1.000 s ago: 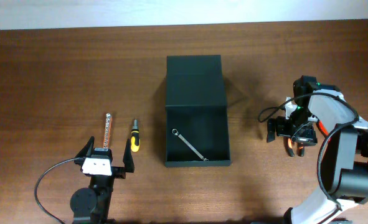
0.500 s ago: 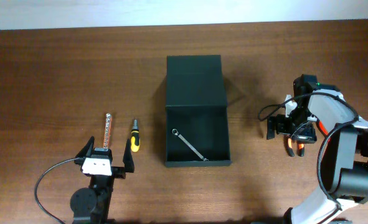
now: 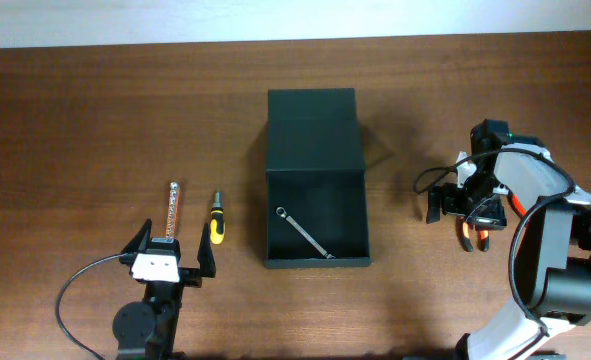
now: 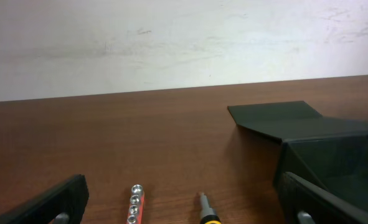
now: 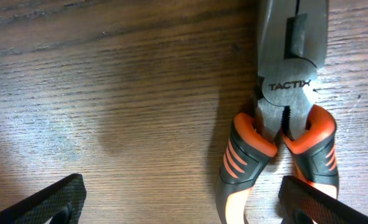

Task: Pack container
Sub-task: 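Lower the right gripper and close it on the pliers' jaws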

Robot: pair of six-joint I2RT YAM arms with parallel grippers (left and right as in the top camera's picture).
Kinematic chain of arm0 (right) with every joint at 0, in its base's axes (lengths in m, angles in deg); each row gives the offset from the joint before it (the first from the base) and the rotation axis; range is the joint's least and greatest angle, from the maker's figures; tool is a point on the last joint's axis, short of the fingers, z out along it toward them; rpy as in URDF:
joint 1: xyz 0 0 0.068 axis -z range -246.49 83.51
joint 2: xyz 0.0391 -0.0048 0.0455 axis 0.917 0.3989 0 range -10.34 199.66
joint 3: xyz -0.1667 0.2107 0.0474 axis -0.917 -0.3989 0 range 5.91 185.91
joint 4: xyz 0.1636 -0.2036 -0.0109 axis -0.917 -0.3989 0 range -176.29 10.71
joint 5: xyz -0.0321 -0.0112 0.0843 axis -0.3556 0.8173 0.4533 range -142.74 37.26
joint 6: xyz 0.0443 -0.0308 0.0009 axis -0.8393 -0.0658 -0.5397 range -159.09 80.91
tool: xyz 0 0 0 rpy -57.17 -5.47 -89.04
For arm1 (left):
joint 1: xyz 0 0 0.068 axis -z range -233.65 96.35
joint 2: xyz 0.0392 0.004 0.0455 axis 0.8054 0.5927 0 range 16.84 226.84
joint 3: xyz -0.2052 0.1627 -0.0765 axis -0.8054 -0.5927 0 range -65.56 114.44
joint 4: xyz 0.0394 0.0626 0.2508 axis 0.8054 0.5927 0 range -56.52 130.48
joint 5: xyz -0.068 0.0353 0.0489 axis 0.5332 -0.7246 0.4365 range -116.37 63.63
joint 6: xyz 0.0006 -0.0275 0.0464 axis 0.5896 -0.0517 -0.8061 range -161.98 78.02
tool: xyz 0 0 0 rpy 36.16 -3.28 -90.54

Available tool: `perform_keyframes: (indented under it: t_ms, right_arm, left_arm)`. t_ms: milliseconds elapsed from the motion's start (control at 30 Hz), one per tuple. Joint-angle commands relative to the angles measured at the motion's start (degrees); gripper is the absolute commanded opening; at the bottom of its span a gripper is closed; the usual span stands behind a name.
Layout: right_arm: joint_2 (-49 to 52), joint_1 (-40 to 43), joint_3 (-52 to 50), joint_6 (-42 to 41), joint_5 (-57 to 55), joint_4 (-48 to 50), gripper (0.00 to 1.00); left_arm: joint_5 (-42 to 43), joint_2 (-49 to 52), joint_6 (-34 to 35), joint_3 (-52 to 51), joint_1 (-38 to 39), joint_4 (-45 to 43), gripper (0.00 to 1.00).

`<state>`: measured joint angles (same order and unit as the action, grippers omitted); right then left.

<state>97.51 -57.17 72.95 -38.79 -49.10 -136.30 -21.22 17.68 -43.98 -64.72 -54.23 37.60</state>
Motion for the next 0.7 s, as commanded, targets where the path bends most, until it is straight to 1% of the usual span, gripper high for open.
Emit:
perform_keyframes:
  t_ms: [0,667]
  right_arm:
    - [0.5,-0.3,-0.5,0.3,0.7,0.4,0.99]
    - [0.6,-0.3,-1.5,0.3,0.7,1.8,0.99]
  left_arm:
    - [-0.4,-0.5,-0.9,-0.3,-0.4,0.2,0.99]
    - [-0.4,-0.5,-0.9,-0.3,-0.4,0.2,0.99]
